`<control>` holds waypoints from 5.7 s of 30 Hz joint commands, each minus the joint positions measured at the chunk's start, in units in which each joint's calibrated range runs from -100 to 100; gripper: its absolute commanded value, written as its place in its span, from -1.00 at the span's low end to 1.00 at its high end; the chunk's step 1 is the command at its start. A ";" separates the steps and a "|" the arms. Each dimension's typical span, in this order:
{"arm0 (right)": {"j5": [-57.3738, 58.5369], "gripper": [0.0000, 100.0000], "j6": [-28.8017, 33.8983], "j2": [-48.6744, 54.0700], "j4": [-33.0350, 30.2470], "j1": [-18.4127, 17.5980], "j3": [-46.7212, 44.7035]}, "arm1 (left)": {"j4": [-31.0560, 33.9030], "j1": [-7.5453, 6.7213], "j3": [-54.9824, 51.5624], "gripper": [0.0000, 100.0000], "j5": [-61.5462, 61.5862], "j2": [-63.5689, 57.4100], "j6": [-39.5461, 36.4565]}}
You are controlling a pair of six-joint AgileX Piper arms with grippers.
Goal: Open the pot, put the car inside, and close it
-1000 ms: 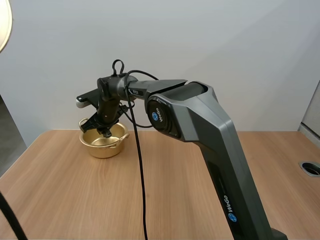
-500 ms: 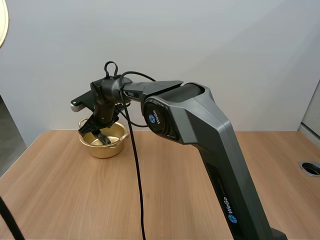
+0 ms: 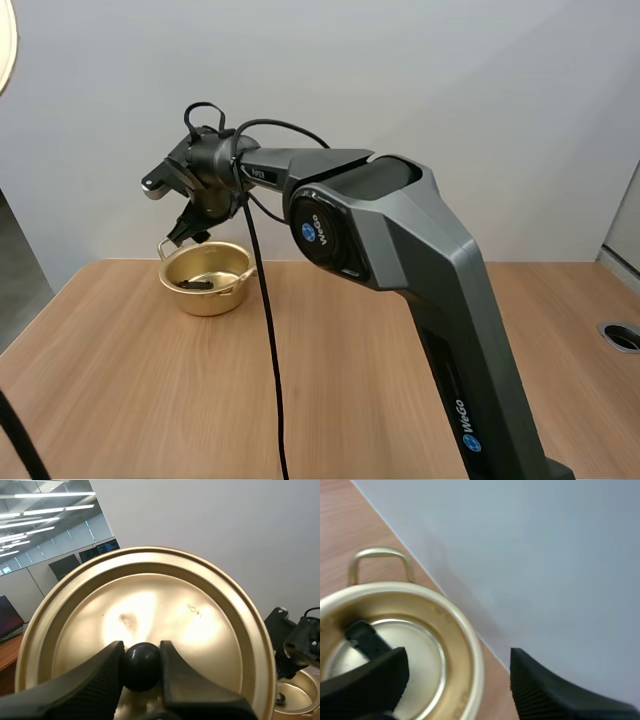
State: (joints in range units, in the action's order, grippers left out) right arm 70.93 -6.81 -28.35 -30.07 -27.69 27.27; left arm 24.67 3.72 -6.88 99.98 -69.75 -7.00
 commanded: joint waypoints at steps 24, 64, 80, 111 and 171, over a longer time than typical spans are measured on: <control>29.07 -1.00 7.28 50.74 -7.85 7.80 0.07 | -8.63 0.05 -21.54 -1.00 -45.97 43.21 -4.52; 29.07 -1.00 -1.24 65.12 -12.30 9.19 0.07 | -20.33 -2.35 0.08 -1.00 -34.17 81.89 -6.04; 29.07 -1.00 -1.24 67.01 -13.19 9.19 0.07 | -19.78 -2.35 0.20 -1.00 -35.61 87.59 -6.32; 29.07 -1.00 -1.24 67.15 -13.30 9.19 0.07 | -13.99 -2.35 0.06 -0.01 -32.32 91.48 -7.97; -10.07 -1.00 27.17 81.92 -9.23 11.12 -92.84 | -12.79 -4.06 -71.08 -1.00 -85.43 -6.64 -13.85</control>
State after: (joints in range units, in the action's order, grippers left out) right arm 64.04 19.78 53.52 -39.90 -16.57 -27.98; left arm 11.74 -0.29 -34.80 54.00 -60.97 -20.84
